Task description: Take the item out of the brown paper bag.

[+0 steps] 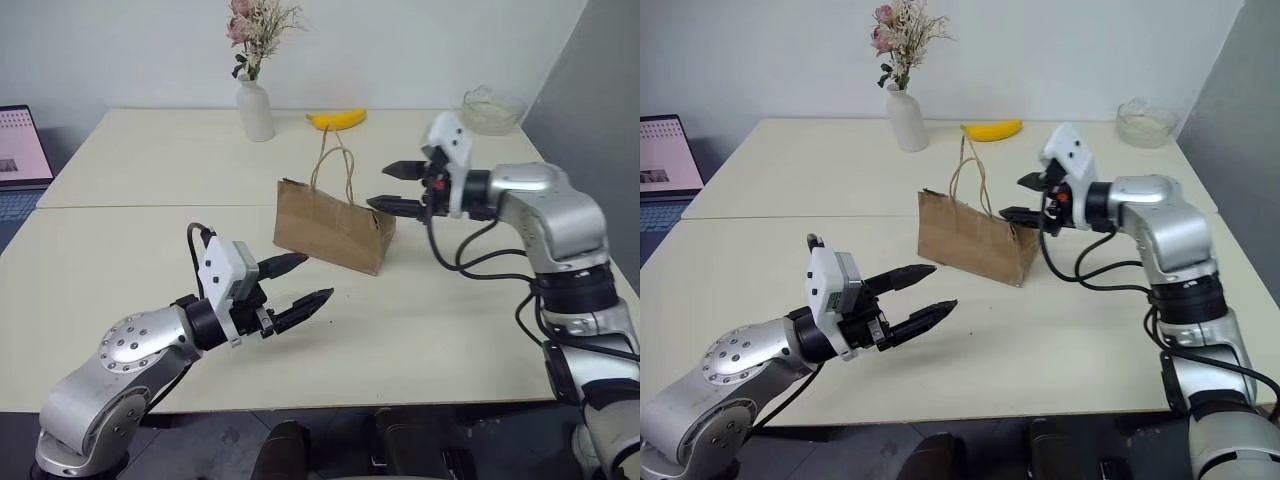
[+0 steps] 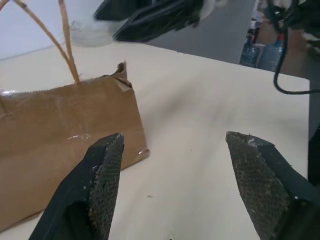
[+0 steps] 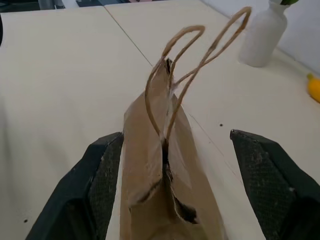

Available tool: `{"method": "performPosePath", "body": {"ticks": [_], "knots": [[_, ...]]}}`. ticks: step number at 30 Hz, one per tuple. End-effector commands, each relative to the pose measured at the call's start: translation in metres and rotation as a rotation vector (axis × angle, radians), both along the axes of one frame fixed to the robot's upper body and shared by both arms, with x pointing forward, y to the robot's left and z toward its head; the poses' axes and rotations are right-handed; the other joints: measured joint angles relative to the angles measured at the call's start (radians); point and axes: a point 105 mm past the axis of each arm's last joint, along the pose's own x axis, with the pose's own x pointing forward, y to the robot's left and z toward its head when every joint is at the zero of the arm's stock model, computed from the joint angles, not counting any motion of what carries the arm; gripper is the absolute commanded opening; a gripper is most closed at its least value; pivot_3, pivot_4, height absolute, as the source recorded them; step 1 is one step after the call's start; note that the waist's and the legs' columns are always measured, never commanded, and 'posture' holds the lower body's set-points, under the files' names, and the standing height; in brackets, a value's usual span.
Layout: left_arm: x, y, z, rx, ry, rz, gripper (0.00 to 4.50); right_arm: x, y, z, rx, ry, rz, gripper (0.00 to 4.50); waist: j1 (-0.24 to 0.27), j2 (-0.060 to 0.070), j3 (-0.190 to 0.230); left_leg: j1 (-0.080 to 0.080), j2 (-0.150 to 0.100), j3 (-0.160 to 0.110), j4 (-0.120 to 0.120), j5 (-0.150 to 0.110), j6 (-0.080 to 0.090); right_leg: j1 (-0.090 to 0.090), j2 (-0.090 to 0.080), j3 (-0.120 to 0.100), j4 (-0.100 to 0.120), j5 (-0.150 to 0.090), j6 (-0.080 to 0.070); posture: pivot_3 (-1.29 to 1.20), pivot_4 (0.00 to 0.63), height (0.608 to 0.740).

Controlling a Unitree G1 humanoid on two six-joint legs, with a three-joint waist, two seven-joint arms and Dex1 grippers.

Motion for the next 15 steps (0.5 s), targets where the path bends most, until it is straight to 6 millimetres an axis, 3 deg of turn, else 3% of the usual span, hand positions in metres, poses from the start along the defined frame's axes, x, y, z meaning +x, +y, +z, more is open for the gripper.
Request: {"method": "performPosePath", "body": {"ticks": [1, 10, 13, 15], "knots": [[-0.002, 0.005, 0.008, 0.002, -0.029, -0.002, 3.41, 0.008, 0.011, 0.010, -0.021, -0.029, 0.004, 3.56, 0.002, 0.000, 0.000, -0.001, 0.000, 0.000, 0.000, 0.000, 0.000, 0.000, 0.000, 0.000, 0.000, 0.000, 0.000, 0.00, 0.150, 0.740], [-0.006, 0.006, 0.007, 0.002, -0.027, 0.022, 3.41, 0.021, 0.039, 0.011, 0.093, 0.083, -0.002, 3.56, 0.006, 0.000, 0.000, -0.002, 0.000, -0.001, 0.000, 0.000, 0.000, 0.000, -0.001, 0.000, -0.002, 0.000, 0.000, 0.00, 0.150, 0.740], [-0.006, 0.006, 0.006, 0.004, -0.027, 0.026, 3.41, 0.024, 0.041, 0.014, 0.115, 0.095, -0.010, 3.01, 0.006, 0.000, 0.000, -0.002, 0.000, -0.001, 0.000, 0.000, 0.000, 0.000, -0.001, -0.001, -0.001, 0.000, 0.000, 0.00, 0.150, 0.740], [-0.006, 0.007, 0.006, 0.005, -0.026, 0.030, 3.41, 0.026, 0.041, 0.015, 0.101, 0.064, -0.012, 2.30, 0.006, 0.000, 0.000, -0.002, 0.000, -0.001, 0.000, 0.000, 0.000, 0.000, -0.001, 0.000, -0.001, 0.000, 0.000, 0.00, 0.150, 0.740]]}}
